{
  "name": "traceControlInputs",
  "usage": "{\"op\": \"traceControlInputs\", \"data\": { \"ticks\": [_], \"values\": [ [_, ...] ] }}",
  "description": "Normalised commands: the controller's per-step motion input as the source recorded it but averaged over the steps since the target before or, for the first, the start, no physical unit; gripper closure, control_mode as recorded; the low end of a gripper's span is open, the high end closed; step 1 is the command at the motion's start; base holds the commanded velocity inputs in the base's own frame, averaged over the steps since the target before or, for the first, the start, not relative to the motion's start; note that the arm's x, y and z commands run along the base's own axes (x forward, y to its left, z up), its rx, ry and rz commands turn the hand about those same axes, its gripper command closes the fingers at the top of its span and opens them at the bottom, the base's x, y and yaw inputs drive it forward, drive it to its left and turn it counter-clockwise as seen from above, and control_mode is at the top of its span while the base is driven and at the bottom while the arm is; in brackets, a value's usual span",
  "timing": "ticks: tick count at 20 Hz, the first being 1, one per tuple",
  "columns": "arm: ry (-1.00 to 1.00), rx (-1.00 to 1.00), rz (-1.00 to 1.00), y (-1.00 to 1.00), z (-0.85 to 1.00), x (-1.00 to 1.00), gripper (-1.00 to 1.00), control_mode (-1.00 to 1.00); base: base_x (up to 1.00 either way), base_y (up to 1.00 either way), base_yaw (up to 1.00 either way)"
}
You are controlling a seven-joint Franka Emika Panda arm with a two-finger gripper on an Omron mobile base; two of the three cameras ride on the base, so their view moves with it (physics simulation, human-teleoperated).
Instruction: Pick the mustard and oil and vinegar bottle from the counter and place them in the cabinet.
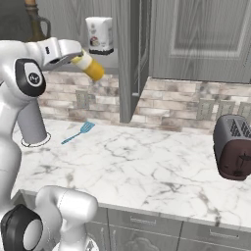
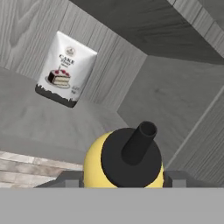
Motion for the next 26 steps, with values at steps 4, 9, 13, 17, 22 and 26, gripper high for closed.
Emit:
{"op": "traceControlInputs", "data": {
  "ticks": [4, 9, 13, 17, 22, 26],
  "values": [
    [0.03, 0.0, -0.03, 0.0, 0.03, 0.26, 1.0, -1.0, 0.0, 0.0, 0.0],
    [0.01, 0.0, 0.0, -0.04, 0.27, 0.13, 1.0, -1.0, 0.0, 0.0, 0.0],
    [0.0, 0.04, 0.0, -0.16, 0.35, 0.01, 1.0, -1.0, 0.0, 0.0, 0.0],
    [0.0, 0.11, 0.0, -0.19, 0.07, 0.08, 1.0, -1.0, 0.0, 0.0, 0.0],
    [0.0, 0.12, 0.0, -0.11, 0.0, 0.11, 1.0, -1.0, 0.0, 0.0, 0.0],
    [0.0, 0.11, 0.0, -0.11, 0.0, 0.25, 1.0, -1.0, 0.0, 0.0, 0.0]
  ]
}}
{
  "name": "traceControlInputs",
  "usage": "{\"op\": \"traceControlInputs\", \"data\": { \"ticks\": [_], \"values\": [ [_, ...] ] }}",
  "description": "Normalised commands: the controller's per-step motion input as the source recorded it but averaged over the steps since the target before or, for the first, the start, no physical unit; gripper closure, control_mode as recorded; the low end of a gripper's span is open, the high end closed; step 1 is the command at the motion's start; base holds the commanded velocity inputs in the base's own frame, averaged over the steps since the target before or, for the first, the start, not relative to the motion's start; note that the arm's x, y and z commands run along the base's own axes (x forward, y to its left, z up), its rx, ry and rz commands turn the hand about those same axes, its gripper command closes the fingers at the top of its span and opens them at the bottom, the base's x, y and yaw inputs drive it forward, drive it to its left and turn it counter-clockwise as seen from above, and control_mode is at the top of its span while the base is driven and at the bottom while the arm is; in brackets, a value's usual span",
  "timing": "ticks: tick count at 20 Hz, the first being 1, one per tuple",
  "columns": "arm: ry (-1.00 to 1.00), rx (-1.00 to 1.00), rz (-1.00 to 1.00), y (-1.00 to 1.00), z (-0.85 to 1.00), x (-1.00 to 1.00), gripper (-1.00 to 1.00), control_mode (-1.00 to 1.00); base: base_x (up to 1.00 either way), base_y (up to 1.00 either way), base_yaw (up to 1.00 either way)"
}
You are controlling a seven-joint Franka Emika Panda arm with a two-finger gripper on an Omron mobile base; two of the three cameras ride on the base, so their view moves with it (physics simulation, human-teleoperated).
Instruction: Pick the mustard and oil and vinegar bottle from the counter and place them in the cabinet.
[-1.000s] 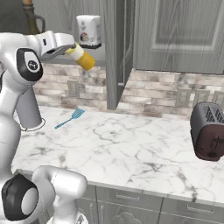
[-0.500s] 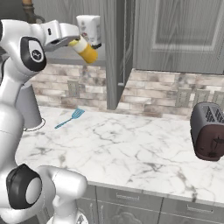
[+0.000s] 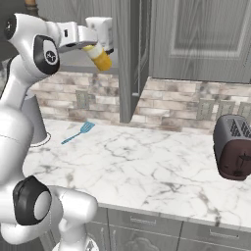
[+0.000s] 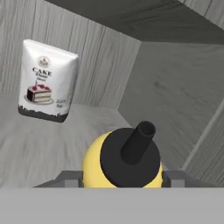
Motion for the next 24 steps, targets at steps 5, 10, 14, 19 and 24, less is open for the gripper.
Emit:
{"op": "traceControlInputs", "data": {
  "ticks": [5, 10, 14, 19, 24],
  "values": [
    [0.0, 0.07, 0.0, -0.09, 0.0, 0.23, 1.0, -1.0, 0.0, 0.0, 0.0],
    [0.0, 0.05, 0.0, -0.07, 0.0, 0.24, 1.0, -1.0, 0.0, 0.0, 0.0],
    [-0.01, 0.05, 0.0, -0.09, 0.0, 0.25, 1.0, -1.0, 0.0, 0.0, 0.0],
    [0.0, 0.05, 0.0, -0.08, 0.0, 0.27, 1.0, -1.0, 0.0, 0.0, 0.0],
    [0.0, 0.05, 0.0, -0.06, -0.07, 0.27, 1.0, -1.0, 0.0, 0.0, 0.0]
  ]
}}
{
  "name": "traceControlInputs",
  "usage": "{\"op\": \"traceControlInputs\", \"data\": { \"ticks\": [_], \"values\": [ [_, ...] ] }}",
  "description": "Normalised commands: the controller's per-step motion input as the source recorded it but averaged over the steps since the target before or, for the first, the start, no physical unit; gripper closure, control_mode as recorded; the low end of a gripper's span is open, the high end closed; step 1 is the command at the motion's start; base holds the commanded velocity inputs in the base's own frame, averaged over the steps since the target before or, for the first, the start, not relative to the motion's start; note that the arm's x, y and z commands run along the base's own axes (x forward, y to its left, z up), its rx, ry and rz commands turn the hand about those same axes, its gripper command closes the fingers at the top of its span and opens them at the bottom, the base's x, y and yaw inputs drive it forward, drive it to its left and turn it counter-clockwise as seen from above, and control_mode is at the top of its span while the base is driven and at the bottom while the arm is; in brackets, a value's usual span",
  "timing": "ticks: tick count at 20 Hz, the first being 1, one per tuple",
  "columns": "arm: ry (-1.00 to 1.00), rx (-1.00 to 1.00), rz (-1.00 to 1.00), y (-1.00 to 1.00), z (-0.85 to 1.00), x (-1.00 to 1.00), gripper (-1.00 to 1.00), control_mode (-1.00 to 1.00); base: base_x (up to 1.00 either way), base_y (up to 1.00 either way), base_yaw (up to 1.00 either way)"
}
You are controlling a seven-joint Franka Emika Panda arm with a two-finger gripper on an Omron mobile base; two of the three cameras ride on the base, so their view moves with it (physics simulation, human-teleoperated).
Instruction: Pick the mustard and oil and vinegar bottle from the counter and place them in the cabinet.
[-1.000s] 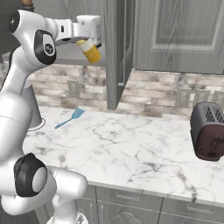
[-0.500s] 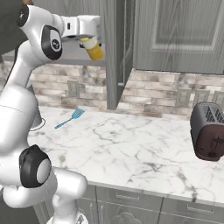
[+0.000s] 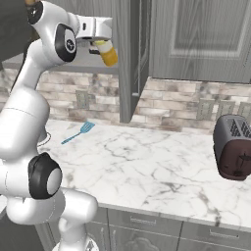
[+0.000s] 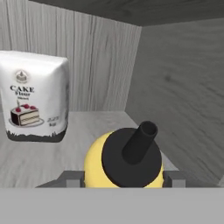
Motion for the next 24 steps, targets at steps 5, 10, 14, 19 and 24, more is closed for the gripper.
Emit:
{"op": "traceControlInputs", "data": {
  "ticks": [5, 10, 14, 19, 24],
  "values": [
    [0.0, 0.05, 0.0, -0.04, -0.19, 0.26, 1.0, -1.0, 0.0, 0.0, 0.0],
    [0.0, 0.04, 0.0, -0.01, -0.38, 0.24, 1.0, -1.0, 0.0, 0.0, 0.0],
    [0.0, 0.02, 0.0, 0.0, -0.44, 0.25, 1.0, -1.0, 0.0, 0.0, 0.0],
    [0.0, 0.01, 0.0, 0.0, -0.38, 0.26, 1.0, -1.0, 0.0, 0.0, 0.0],
    [0.0, 0.0, 0.0, 0.0, -0.37, 0.33, -1.0, -1.0, 0.0, 0.0, 0.0]
  ]
}}
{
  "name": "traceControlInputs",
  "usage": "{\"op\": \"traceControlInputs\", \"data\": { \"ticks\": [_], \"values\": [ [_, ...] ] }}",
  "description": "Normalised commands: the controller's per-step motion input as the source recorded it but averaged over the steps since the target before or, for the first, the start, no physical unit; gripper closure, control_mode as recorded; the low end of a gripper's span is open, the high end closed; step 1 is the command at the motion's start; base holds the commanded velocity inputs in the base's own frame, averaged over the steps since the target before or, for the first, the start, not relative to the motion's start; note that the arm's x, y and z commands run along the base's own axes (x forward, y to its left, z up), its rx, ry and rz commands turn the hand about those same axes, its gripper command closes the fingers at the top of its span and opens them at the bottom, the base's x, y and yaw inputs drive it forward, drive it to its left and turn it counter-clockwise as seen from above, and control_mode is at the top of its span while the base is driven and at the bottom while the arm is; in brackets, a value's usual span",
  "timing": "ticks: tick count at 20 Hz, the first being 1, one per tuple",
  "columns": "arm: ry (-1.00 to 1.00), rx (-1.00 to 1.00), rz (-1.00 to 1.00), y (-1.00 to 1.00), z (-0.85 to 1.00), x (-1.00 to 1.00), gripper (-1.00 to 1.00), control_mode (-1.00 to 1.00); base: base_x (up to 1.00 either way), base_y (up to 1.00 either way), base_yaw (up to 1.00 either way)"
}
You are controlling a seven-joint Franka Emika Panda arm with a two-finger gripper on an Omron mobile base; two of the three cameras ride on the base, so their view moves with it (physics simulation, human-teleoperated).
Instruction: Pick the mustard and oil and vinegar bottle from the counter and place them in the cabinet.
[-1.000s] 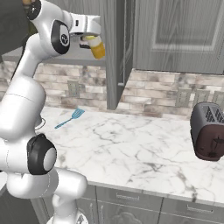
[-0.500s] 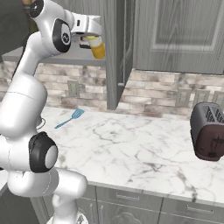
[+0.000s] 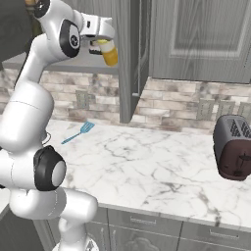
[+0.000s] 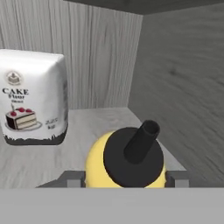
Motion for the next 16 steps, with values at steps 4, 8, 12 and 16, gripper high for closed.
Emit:
{"op": "traceControlInputs", "data": {
  "ticks": [4, 8, 12, 16],
  "values": [
    [0.0, 0.0, 0.0, 0.0, -0.42, 0.17, -1.0, -1.0, 0.0, 0.0, 0.0],
    [0.0, 0.0, 0.0, -0.01, -0.38, 0.1, -1.0, -1.0, 0.0, 0.0, 0.0],
    [0.0, 0.0, 0.0, -0.06, -0.26, 0.08, -1.0, -1.0, 0.0, 0.0, 0.0],
    [0.0, 0.0, 0.0, -0.18, -0.07, 0.0, -1.0, -1.0, 0.0, 0.0, 0.0]
  ]
}}
